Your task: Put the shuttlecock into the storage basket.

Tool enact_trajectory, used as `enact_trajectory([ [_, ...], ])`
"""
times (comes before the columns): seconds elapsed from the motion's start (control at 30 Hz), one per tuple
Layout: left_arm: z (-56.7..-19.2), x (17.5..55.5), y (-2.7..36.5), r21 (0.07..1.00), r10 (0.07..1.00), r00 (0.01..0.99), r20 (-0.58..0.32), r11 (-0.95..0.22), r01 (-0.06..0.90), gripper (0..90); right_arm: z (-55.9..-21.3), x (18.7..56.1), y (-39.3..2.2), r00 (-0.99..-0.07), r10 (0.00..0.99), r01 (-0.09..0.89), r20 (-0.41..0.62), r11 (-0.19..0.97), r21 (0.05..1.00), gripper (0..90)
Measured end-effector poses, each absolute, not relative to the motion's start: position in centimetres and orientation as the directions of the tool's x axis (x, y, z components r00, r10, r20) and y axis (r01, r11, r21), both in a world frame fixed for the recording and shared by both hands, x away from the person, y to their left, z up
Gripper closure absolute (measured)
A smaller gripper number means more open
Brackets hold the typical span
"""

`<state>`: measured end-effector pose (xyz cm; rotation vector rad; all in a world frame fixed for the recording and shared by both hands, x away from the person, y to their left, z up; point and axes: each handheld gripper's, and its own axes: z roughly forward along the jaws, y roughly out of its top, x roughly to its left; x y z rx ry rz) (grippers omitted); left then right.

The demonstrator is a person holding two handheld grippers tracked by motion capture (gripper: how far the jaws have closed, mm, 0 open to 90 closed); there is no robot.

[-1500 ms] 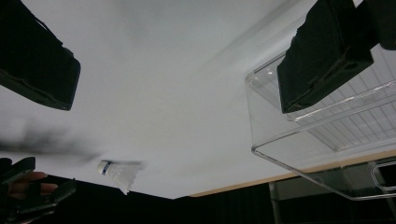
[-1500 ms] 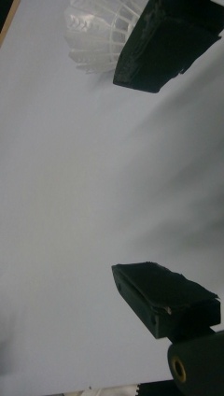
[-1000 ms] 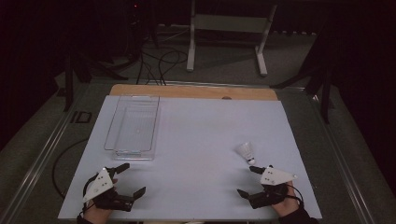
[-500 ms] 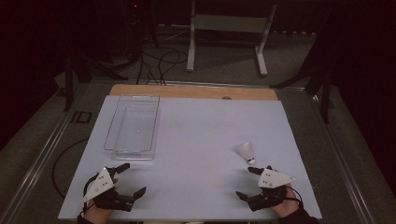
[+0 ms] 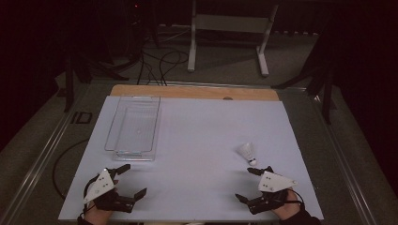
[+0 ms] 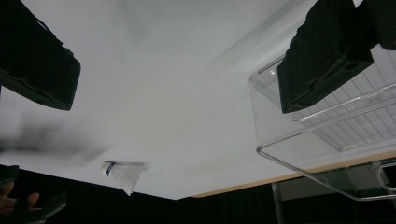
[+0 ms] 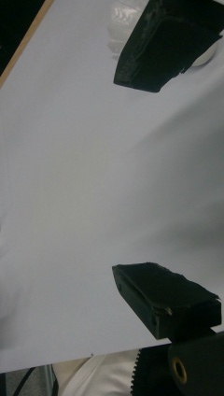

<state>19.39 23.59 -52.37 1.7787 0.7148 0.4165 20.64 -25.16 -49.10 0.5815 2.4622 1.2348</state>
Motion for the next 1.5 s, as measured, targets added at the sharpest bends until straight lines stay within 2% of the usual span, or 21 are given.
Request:
enact_trajectory([
  [0.3,-52.4,19.4,23.6,0.944,0.651,0.756,-0.069,-0.202,0.26,0.0,-47.5,20.3,-24.9,-0.863,0.498,0.206,-0.085,0.5,0.841,8.4],
  [0.6,-52.5,19.4,23.5,0.944,0.651,0.756,-0.069,-0.203,0.261,0.0,-46.5,20.3,-25.1,-0.841,0.53,0.193,-0.109,0.482,0.855,8.4],
  [1.13,-52.4,19.4,23.5,0.944,0.65,0.757,-0.065,-0.205,0.257,0.0,-46.2,21.1,-26.9,-0.733,0.666,0.21,-0.142,0.42,0.883,8.4],
  [1.47,-52.4,19.3,23.5,0.945,0.655,0.753,-0.06,-0.206,0.255,0.0,-45.3,21.4,-27.6,-0.642,0.751,0.263,-0.154,0.404,0.876,8.4],
  [1.5,-52.4,19.3,23.5,0.945,0.653,0.755,-0.058,-0.209,0.253,0.0,-45.4,21.9,-27.8,-0.611,0.777,0.305,-0.149,0.405,0.862,8.4],
])
